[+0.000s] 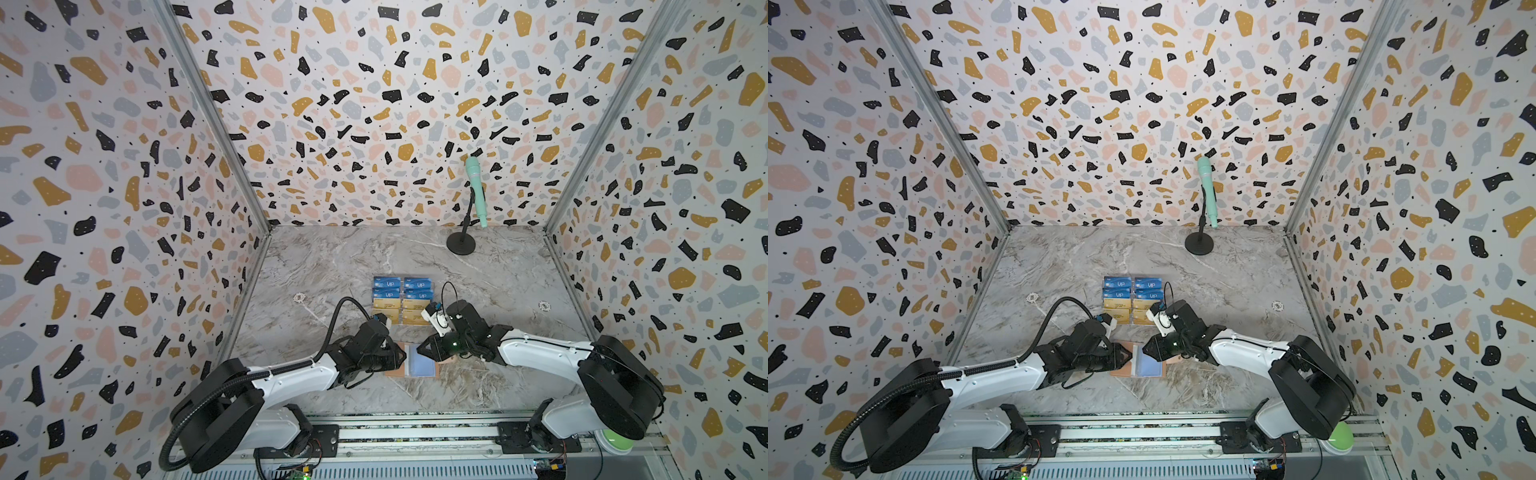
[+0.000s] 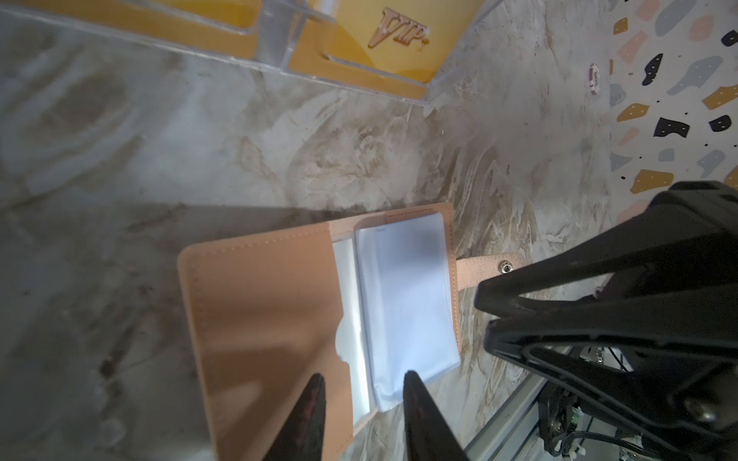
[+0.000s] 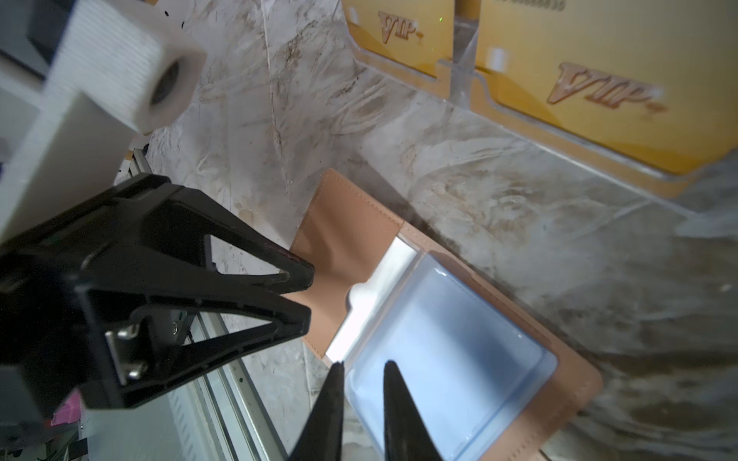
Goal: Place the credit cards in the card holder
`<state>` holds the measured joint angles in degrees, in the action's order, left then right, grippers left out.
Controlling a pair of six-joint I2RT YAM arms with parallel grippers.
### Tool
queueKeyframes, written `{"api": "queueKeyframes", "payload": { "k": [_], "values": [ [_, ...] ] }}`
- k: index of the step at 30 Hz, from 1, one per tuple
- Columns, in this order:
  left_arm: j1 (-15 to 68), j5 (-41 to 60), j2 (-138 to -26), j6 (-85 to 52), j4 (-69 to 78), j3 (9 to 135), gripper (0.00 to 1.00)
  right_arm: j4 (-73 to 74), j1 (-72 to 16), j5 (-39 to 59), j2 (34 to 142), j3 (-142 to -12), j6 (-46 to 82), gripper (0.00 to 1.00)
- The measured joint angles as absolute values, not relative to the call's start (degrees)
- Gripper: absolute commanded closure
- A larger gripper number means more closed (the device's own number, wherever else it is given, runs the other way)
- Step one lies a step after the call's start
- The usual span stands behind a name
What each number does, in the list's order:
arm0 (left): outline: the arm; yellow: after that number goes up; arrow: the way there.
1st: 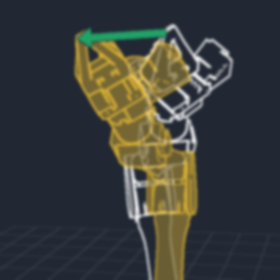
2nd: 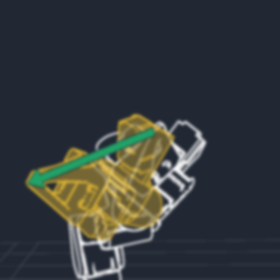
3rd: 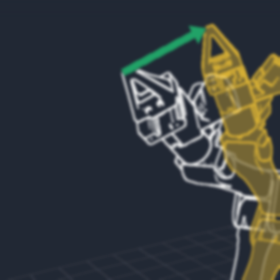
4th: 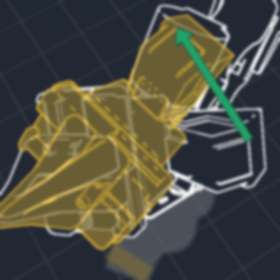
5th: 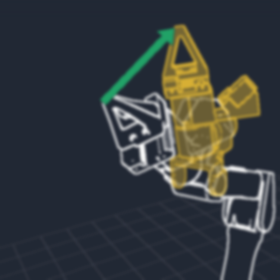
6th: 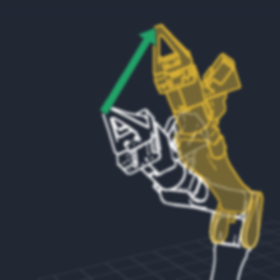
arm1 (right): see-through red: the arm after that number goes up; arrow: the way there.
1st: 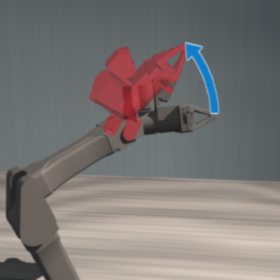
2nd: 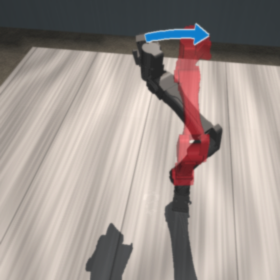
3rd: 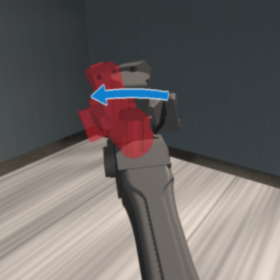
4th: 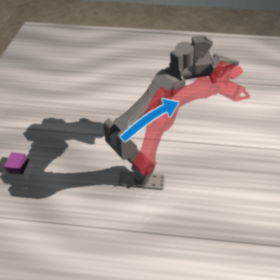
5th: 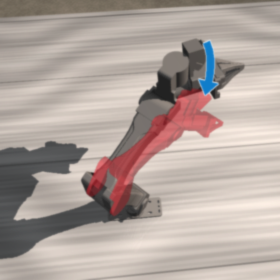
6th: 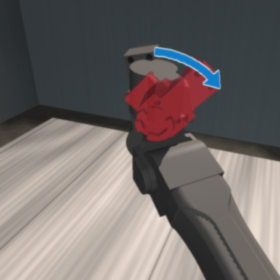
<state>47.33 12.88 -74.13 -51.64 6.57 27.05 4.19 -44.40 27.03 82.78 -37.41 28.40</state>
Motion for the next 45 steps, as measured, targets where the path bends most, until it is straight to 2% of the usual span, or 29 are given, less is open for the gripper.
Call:
{"api": "queueKeyframes", "payload": {
  "k": [11, 18, 45],
  "values": [
    [47.33, 20.12, -80.01, -54.3, 17.67, 26.46, 0.66, 4.03, -44.58, 25.54, 85.21, -35.55, 27.99, 0.87],
    [47.33, 22.92, -85.41, -54.63, 19.22, 27.88, 0.66, 4.03, -44.1, 24.99, 85.25, -34.28, 28.21, 0.88],
    [45.71, 24.16, -89.93, -53.3, 20.23, 31.05, 0.67, 4.43, -42.22, 24.73, 86.46, -33.63, 28.29, 0.93]
  ]
}}
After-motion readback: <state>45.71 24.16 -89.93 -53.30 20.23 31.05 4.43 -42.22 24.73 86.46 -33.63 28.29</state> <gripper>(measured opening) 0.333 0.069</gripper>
